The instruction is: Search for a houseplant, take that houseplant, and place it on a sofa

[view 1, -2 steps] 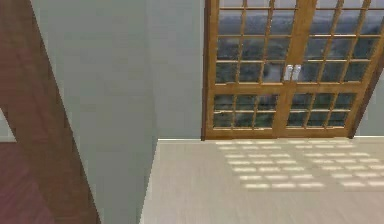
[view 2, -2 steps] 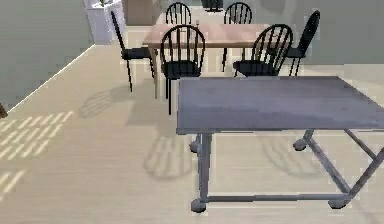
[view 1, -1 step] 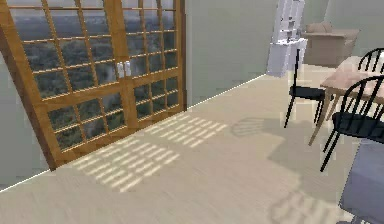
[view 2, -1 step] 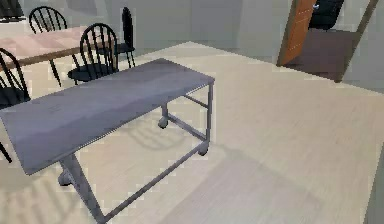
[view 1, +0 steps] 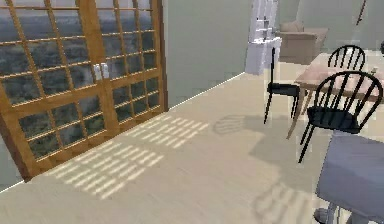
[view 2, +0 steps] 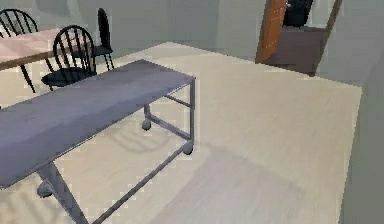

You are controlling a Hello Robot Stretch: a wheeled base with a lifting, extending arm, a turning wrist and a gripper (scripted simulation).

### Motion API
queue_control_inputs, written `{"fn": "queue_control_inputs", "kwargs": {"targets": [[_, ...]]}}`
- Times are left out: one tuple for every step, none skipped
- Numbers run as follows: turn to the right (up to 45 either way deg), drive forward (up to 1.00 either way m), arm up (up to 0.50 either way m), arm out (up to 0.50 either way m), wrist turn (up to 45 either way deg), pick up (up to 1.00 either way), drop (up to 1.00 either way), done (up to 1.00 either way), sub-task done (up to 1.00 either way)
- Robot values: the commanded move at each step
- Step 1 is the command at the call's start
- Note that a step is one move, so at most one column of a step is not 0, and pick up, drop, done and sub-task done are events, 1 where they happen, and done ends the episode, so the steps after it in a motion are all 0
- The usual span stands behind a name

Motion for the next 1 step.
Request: {"fn": "queue_control_inputs", "kwargs": {"targets": [[0.0, 0.75, 0.0, 0.0, 0.0, 0.0, 0.0, 0.0, 0.0]]}}
